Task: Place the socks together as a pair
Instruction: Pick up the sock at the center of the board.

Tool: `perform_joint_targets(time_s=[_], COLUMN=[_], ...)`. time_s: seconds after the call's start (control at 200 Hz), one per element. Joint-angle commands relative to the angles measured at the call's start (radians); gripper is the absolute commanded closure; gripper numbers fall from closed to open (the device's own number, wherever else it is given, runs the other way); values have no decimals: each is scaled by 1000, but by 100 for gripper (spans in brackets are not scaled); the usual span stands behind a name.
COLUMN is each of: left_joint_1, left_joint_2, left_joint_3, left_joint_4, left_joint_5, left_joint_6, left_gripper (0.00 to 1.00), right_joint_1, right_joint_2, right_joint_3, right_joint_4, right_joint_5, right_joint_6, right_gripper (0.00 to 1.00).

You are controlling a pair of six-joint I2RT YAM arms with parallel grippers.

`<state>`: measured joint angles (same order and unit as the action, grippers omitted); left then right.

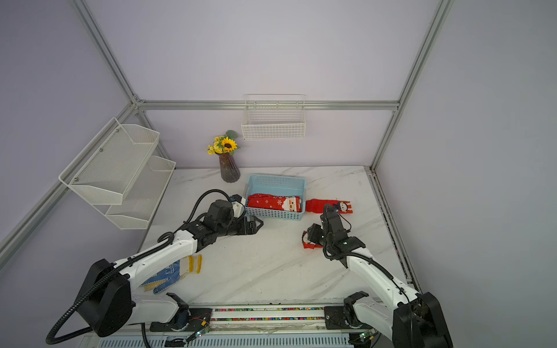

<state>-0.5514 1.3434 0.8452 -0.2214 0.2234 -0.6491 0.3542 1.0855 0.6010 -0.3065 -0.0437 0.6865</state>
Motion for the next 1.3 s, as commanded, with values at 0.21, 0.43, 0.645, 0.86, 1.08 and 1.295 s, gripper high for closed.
perform_joint_targets(time_s=[0.21, 0.43, 0.645, 0.86, 1.08, 1.295], left_joint_1=[-52, -83, -100, -102, -104, -104], left_joint_2=[-62, -6, 18, 16, 7, -11], left_joint_3=[-186, -194, -203, -235, -249, -260], left_joint_4=[123, 197, 255, 294, 311, 314], left_joint_5=[-57, -49, -46, -44, -29, -41], left_joint_6=[-129, -152, -182, -211, -231, -233], left_gripper=[2, 2, 2, 1, 1, 1], right_joint_1=[-3, -3, -3, -3, -4, -1], right_joint_2=[31, 1, 38, 94, 106, 29], right_joint_3=[-66, -101, -132, -135, -129, -63], right_joint_4=[47, 68, 135, 171, 175, 84], right_joint_5=[66, 110, 83, 67, 75, 77], right_joint_6=[146, 199, 249, 256, 258, 199], right_gripper=[60, 59, 63, 66, 85, 100])
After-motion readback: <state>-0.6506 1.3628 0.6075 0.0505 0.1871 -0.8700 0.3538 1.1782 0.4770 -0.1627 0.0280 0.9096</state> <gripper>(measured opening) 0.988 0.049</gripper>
